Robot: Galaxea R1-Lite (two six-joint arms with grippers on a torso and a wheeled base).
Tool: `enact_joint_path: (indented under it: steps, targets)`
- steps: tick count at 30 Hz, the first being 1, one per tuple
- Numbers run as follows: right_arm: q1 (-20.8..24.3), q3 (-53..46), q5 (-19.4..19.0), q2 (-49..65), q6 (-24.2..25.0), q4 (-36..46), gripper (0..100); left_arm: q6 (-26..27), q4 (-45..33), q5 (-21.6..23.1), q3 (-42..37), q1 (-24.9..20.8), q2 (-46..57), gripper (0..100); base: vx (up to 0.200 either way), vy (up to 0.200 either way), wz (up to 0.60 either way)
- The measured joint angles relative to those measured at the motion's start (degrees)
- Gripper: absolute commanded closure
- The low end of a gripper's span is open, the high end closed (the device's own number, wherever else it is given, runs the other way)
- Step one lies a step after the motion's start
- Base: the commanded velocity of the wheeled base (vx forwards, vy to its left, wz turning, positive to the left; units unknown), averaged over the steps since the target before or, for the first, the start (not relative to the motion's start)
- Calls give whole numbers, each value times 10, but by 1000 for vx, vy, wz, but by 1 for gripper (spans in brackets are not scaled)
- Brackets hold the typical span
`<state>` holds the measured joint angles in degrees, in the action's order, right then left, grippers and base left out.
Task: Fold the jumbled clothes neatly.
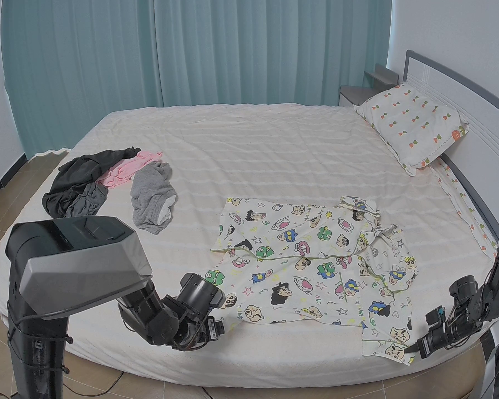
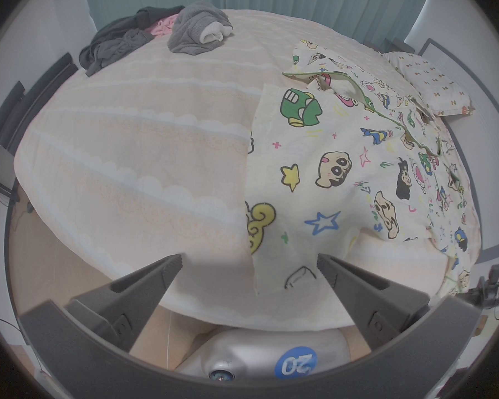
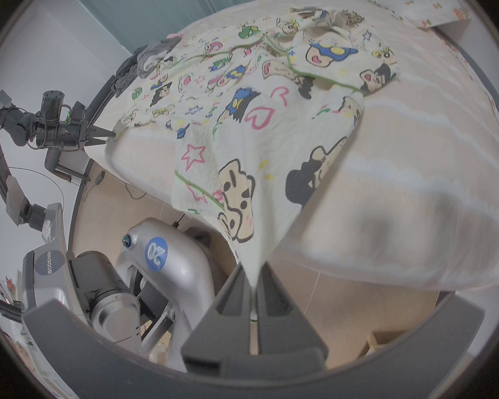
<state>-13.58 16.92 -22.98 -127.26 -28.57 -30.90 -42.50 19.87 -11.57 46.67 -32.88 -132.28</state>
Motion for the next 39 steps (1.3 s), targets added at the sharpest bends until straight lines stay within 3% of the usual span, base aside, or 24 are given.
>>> enact_joint_path:
  steps: [9, 17, 18, 25, 33, 36, 39]
  targets:
    - [-1, 10, 32, 20, -19, 25, 100, -31, 0, 66, -16, 34, 41, 0, 0, 0, 0]
    - [-5, 10, 63, 25, -29, 28, 100, -86, 3, 182, -20, 74, 83, 0, 0, 0, 0]
    - [-5, 10, 65, 26, -31, 29, 0, -96, 3, 196, -21, 79, 90, 0, 0, 0, 0]
    - [-9, 8, 68, 28, -35, 29, 0, -136, 55, 275, -51, 104, 128, 0, 0, 0, 0]
    - [-20, 7, 45, 63, -30, 29, 0, -193, 255, 302, -119, 120, 150, 0, 0, 0, 0]
    - [-22, 10, 21, 87, -10, 28, 0, -209, 306, 305, -149, 123, 153, 0, 0, 0, 0]
    - [-19, 15, 5, 111, 45, 27, 0, -216, 324, 306, -166, 123, 154, 0, 0, 0, 0]
